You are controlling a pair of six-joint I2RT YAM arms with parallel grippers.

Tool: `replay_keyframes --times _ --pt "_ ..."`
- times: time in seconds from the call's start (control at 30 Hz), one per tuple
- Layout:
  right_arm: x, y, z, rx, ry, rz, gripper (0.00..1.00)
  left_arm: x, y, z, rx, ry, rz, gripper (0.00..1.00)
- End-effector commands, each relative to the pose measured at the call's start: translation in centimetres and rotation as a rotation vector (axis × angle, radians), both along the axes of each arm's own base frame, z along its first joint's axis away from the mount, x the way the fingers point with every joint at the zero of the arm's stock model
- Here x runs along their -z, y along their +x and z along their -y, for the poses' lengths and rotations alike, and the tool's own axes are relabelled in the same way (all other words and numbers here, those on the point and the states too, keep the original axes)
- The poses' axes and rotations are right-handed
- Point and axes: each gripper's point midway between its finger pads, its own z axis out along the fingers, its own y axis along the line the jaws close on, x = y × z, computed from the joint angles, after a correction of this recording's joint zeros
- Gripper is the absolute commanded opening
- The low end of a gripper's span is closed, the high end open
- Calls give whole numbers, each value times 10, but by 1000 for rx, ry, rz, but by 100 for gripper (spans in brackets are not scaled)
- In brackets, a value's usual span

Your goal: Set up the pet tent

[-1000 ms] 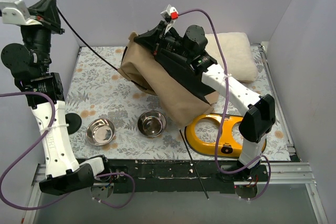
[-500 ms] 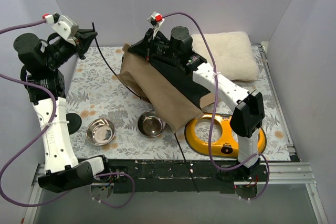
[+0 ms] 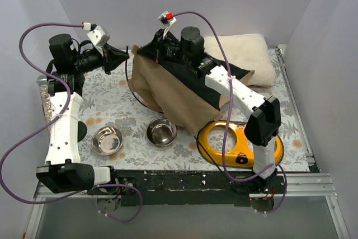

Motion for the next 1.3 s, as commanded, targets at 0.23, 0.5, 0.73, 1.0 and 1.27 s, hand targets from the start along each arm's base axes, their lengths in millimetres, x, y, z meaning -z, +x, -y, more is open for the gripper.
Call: replay_keyframes --times 0.23,0.5,0.73,1.0,1.27 --pt "-193 -36 62 75 450 307 1 103 -11 5 9 -25 -485 0" --pt "-186 -38 62 66 448 271 1 112 -9 18 35 -33 -529 0" --pt "-188 -44 63 47 456 274 1 121 -5 27 49 -55 -573 0" --pt "-190 -49 67 35 464 278 1 138 -1 25 36 -49 -615 0" --pt "-186 -54 67 18 458 264 1 144 0 37 68 -31 -631 0"
